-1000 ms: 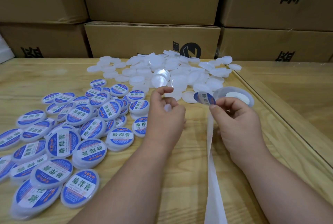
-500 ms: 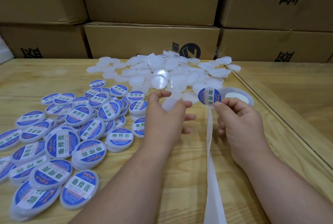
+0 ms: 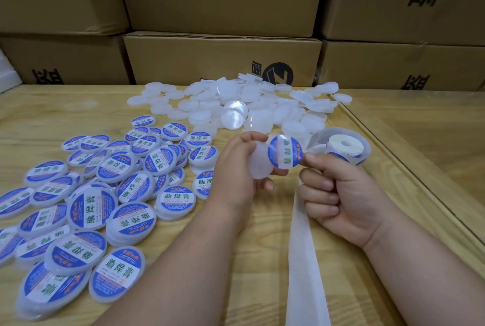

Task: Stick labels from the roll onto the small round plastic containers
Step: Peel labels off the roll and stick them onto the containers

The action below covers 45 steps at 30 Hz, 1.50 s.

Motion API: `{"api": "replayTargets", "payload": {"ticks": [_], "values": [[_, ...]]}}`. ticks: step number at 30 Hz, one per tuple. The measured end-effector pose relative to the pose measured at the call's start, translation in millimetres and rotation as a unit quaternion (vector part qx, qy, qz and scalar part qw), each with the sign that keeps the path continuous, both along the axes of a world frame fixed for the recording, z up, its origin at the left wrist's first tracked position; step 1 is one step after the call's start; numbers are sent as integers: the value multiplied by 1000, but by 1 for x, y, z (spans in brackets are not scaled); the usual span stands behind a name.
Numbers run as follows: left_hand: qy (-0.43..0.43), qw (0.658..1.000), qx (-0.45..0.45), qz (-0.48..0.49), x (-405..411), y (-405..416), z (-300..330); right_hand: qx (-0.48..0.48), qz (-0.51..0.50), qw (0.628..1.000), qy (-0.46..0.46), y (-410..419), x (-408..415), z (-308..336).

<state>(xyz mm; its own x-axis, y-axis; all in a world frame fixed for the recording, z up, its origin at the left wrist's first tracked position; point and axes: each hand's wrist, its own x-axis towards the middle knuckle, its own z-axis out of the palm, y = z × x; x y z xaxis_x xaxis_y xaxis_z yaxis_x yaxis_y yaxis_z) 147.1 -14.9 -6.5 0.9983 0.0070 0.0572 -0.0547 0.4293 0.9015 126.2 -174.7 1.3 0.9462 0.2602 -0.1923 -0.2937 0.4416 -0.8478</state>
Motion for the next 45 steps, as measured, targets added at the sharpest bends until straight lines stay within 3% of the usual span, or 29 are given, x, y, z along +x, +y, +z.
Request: {"api": "replayTargets", "payload": {"ticks": [4,14,45], "values": [[8,998,-53,-12,2,2,-2,24,55,998,30,-1,-1,0],[39,996,-79,-33,1,2,2,73,70,993,55,-6,3,0],[14,999,8,-43,7,0,-5,60,102,991,63,-5,4,-1]]}}
